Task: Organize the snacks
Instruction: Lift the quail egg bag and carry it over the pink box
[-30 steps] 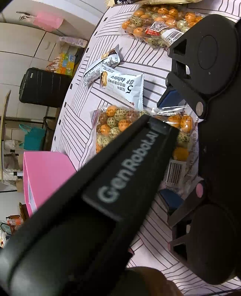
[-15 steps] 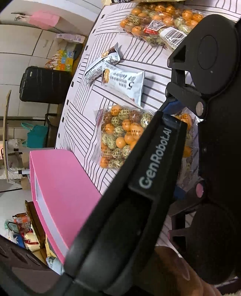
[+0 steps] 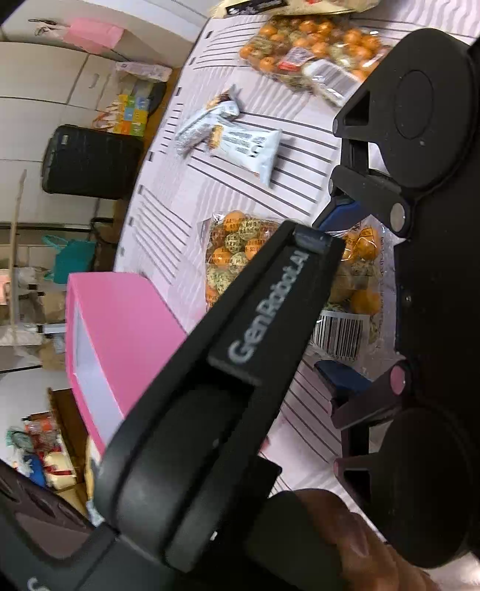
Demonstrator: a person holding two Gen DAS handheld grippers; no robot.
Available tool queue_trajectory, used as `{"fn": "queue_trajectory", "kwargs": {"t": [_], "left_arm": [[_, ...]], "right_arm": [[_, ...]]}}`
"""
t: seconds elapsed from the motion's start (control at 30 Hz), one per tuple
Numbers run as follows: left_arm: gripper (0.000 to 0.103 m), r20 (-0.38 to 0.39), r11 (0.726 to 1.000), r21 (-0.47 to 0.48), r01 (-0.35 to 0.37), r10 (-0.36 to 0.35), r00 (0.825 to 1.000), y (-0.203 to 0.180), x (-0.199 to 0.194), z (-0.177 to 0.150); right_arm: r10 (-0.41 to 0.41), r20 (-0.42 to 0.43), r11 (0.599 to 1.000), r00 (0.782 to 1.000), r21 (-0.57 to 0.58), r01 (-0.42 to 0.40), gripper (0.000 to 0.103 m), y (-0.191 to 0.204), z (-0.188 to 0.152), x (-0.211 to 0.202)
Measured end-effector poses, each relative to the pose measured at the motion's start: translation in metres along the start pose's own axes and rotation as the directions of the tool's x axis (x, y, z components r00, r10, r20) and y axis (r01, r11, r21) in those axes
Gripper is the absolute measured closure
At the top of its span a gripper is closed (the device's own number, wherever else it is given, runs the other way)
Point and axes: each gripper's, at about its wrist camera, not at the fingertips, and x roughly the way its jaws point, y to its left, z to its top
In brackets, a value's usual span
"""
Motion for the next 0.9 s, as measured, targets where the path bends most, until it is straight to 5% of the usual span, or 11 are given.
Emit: {"fn": "queue_trajectory", "kwargs": {"t": [0.2,0.9], "left_arm": [[0.041,-0.042,1.000,0.022,-0.003,0.004,0.999,-0.001,-0.022,-0.022],[0.041,0.106,0.997,0.040,0.069,-0.073,0.992,0.025,-0.156,-0.061]], "right_arm": [[0.025,-0.037,0.999,0.999,0.027,-0.024,0.025,0.017,-0.010,-0.020],[-0.021,0.041,0.994,0.999,-0.103,0.025,0.024,0.092,0.016,-0.115]]}}
